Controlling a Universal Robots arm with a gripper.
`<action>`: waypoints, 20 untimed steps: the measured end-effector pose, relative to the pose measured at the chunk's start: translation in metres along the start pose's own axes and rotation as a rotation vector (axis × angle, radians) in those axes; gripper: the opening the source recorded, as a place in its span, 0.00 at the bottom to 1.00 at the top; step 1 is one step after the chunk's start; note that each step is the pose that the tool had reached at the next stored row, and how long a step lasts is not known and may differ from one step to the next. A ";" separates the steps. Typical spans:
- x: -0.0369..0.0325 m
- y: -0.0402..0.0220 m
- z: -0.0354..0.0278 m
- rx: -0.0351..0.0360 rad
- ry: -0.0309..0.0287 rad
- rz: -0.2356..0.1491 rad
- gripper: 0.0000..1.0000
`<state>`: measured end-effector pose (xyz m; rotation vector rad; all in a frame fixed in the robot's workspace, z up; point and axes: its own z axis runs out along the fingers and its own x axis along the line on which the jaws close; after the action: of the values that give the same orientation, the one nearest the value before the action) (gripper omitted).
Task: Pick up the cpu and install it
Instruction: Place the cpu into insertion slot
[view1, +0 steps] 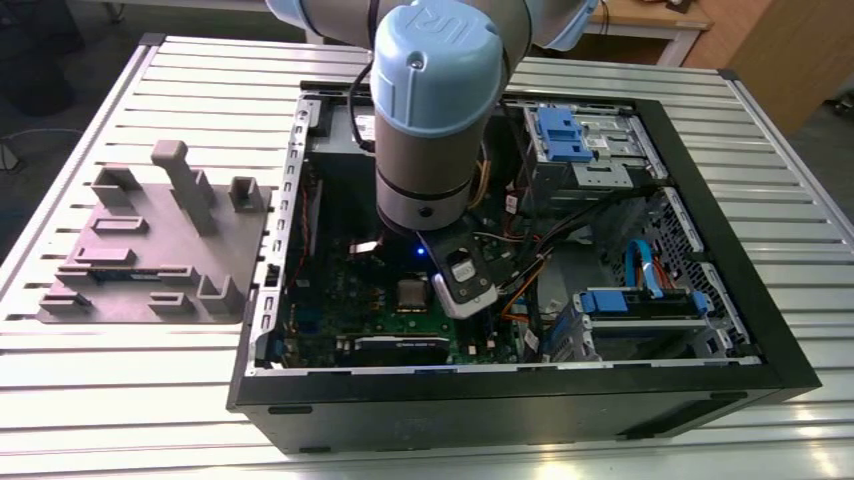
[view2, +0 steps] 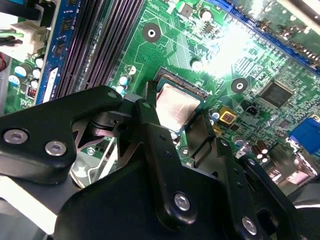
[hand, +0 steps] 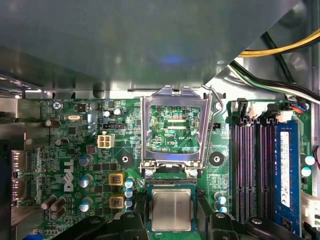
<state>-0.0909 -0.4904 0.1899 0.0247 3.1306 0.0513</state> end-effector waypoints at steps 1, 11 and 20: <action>0.0000 0.0000 0.0004 -0.0001 0.0000 0.000 0.47; -0.0009 -0.0001 0.0026 0.0000 0.0000 0.000 0.47; -0.0009 -0.0001 0.0027 0.0000 0.0000 0.000 0.47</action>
<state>-0.0899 -0.4905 0.1872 0.0247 3.1306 0.0513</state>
